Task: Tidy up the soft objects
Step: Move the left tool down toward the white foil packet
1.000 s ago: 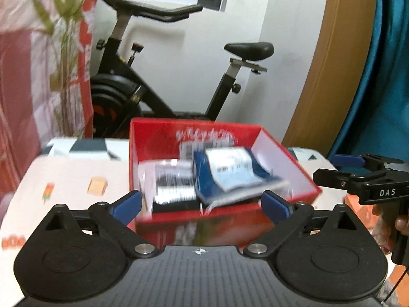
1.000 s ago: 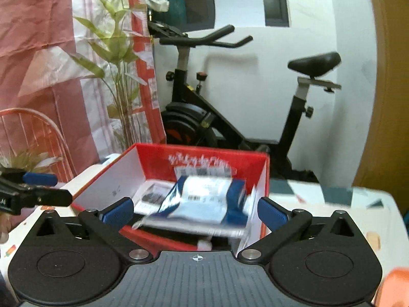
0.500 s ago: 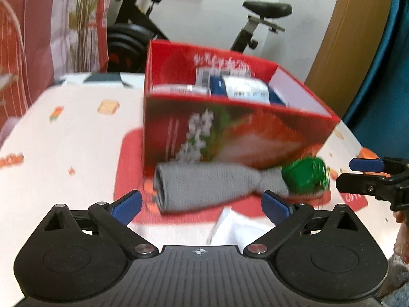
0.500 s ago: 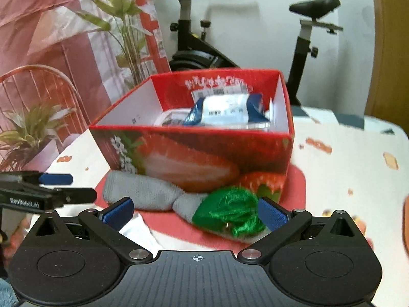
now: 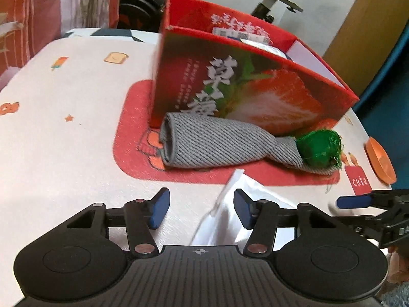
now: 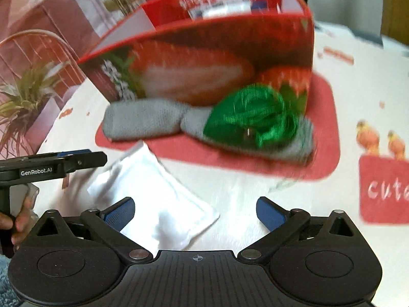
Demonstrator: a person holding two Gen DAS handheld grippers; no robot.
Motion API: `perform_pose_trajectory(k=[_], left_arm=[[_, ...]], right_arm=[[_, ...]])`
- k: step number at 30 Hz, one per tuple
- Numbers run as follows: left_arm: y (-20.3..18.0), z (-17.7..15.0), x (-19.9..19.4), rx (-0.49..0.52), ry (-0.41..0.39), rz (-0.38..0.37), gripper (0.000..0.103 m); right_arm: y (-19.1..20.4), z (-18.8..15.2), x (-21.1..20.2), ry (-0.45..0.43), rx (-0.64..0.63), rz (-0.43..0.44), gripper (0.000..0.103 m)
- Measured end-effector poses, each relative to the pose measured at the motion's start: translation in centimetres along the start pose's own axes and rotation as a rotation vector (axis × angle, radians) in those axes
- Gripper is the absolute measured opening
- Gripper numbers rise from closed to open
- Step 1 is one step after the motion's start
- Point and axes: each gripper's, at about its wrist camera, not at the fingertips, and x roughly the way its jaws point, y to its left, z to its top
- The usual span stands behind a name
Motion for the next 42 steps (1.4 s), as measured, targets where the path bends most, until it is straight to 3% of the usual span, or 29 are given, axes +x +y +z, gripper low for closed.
perform_pose_trajectory(k=[2, 6, 9, 11, 15, 18, 20, 24, 31, 42], left_arm=[[-0.3, -0.3, 0.1, 0.011, 0.012, -0.013, 0.057], [-0.9, -0.5, 0.5, 0.034, 0.045, -0.037, 0.057], [-1.3, -0.7, 1.0, 0.052, 0.077, -0.05, 0.057], [-1.4, -0.9, 1.3, 0.057, 0.1, -0.049, 0.051], [-0.7, -0.9, 1.5, 0.02, 0.11, -0.052, 0.05], [-0.8, -0.8, 1.5, 0.031, 0.116, -0.068, 0.042], [-1.1, -0.8, 1.7, 0.036, 0.136, -0.107, 0.042], [-1.5, -0.8, 1.9, 0.044, 0.15, -0.114, 0.042], [-2.9, -1.2, 2.3, 0.077, 0.162, -0.189, 0.041], [-1.7, -0.7, 2.0, 0.009, 0.108, -0.139, 0.044]], right_arm=[[-0.1, -0.3, 0.4, 0.024, 0.02, 0.008, 0.093], [0.5, -0.7, 1.1, 0.076, -0.002, 0.039, 0.074], [1.3, -0.9, 1.3, 0.099, -0.044, 0.029, 0.075], [1.5, -0.8, 1.3, 0.104, -0.051, 0.034, 0.073], [1.4, -0.7, 1.2, 0.1, -0.049, 0.053, 0.062], [1.2, -0.6, 1.3, 0.098, -0.051, 0.064, 0.056], [1.3, -0.4, 1.3, 0.093, -0.059, 0.063, 0.056], [1.0, 0.2, 1.5, 0.063, -0.056, 0.061, 0.055], [0.8, 1.5, 2.0, -0.075, -0.13, -0.017, 0.053], [0.5, 0.2, 1.7, -0.061, -0.131, -0.031, 0.053]])
